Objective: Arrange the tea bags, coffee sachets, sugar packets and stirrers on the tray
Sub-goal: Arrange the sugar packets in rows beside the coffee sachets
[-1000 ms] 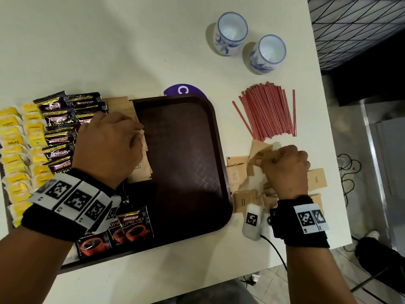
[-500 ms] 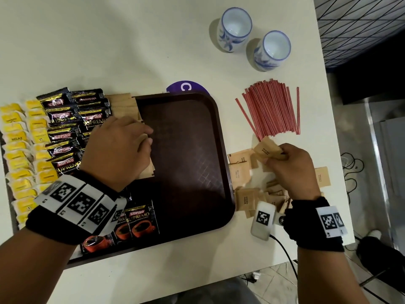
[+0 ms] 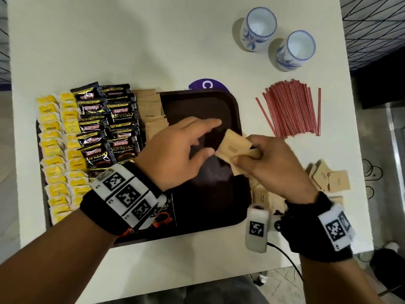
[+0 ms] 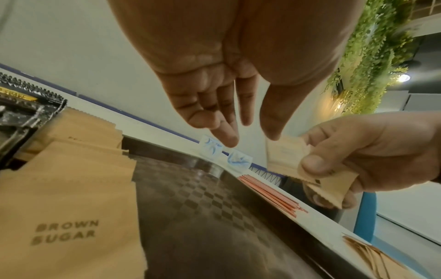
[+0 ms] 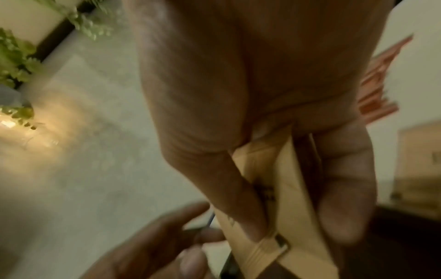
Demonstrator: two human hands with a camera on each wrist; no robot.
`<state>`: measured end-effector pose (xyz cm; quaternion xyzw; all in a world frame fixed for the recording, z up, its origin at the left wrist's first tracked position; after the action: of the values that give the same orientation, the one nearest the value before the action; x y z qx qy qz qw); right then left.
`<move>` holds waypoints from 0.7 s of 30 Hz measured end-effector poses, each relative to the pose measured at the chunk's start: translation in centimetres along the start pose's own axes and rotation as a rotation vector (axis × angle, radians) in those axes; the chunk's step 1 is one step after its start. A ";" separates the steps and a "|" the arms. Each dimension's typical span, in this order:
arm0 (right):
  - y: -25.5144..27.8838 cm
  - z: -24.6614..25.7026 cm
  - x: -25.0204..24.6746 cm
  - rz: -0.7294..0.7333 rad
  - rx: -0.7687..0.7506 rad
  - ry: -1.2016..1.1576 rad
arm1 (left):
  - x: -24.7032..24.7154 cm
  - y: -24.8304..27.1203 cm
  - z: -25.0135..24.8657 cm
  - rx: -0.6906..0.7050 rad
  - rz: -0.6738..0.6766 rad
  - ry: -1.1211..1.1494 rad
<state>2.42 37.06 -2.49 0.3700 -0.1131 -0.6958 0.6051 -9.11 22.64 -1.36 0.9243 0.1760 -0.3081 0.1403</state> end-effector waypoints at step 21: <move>-2.0 -0.3 6.8 0.141 0.017 -0.400 | -5.6 5.1 8.6 -0.400 -0.126 0.165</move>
<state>1.15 31.36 -6.50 0.2207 -0.2622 -0.7104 0.6147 -15.63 13.54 -3.77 0.8873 0.3019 -0.1987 0.2866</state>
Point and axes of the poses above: each hand's wrist, its own y-axis away from the middle knuckle, its own x-axis out of the palm, z = x × y, the point moved 7 cm from there along -y, towards the middle knuckle, and after that the axes turned 9 degrees about z, right-handed, at the moved point
